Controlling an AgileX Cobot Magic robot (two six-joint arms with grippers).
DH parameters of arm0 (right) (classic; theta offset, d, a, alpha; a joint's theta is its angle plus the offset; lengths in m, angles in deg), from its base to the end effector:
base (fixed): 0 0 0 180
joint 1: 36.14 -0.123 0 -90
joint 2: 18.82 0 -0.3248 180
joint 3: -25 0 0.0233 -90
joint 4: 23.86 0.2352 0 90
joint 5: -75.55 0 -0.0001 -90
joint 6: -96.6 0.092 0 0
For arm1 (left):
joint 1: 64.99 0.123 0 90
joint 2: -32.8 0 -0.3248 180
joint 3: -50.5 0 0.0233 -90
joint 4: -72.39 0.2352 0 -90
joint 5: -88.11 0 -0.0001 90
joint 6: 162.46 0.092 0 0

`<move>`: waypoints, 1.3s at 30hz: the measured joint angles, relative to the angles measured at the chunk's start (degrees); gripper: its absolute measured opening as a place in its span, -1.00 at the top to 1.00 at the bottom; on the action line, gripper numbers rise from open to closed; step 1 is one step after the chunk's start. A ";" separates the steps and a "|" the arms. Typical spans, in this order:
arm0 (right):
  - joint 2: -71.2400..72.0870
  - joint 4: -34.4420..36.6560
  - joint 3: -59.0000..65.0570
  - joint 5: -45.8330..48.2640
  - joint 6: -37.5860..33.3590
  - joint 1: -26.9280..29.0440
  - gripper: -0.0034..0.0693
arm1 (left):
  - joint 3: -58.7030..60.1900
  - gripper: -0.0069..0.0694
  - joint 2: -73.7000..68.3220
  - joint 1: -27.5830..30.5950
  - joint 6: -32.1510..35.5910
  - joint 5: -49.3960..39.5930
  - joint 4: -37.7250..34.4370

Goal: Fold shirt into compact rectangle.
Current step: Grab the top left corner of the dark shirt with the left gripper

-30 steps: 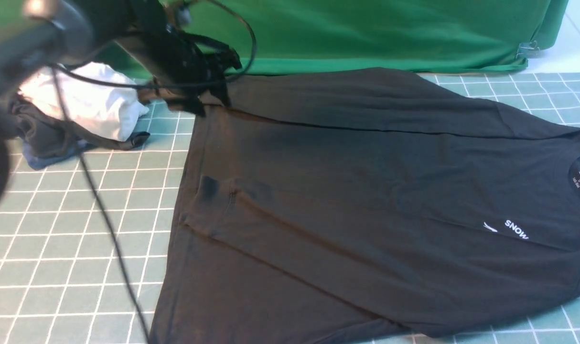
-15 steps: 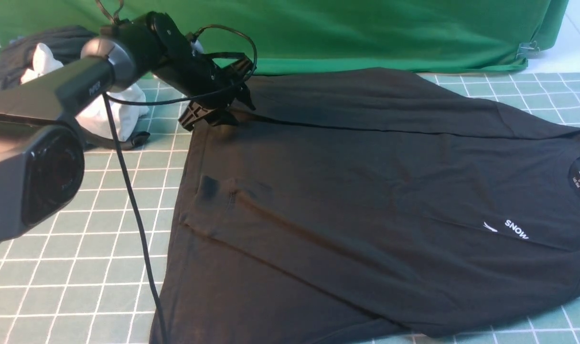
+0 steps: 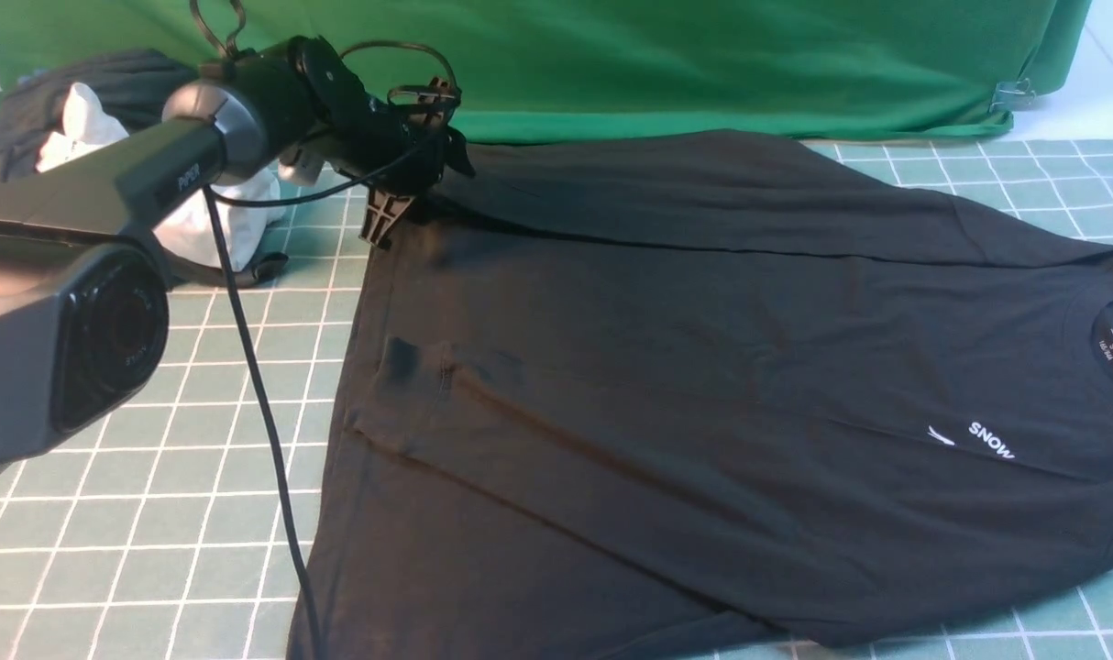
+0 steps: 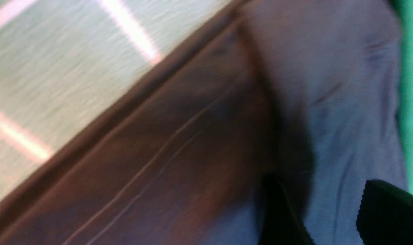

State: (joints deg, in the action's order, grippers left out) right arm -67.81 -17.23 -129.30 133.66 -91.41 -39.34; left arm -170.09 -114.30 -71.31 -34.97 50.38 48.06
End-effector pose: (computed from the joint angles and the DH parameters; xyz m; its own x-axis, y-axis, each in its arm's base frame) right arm 0.0742 0.0132 0.3906 -0.6641 -0.1153 -0.7387 -0.1802 0.9836 0.0085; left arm 0.5540 -0.0847 0.1850 -0.4879 -0.8729 -0.0013 -0.6625 0.3712 -0.6507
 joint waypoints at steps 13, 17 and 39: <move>0.00 0.00 0.00 1.06 0.38 0.00 0.25 | 0.00 0.04 0.00 -0.18 -11.63 -1.65 7.48; 0.00 0.00 0.00 1.00 1.11 0.00 0.25 | 0.00 0.04 0.00 -0.18 -15.41 0.62 10.59; 0.00 0.00 0.00 -1.36 1.74 0.00 0.25 | -0.42 0.17 -2.04 -0.02 -16.46 7.89 12.08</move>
State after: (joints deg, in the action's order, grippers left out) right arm -67.81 -17.23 -129.30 132.30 -89.66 -39.34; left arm -170.51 -116.34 -71.33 -51.43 58.27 60.14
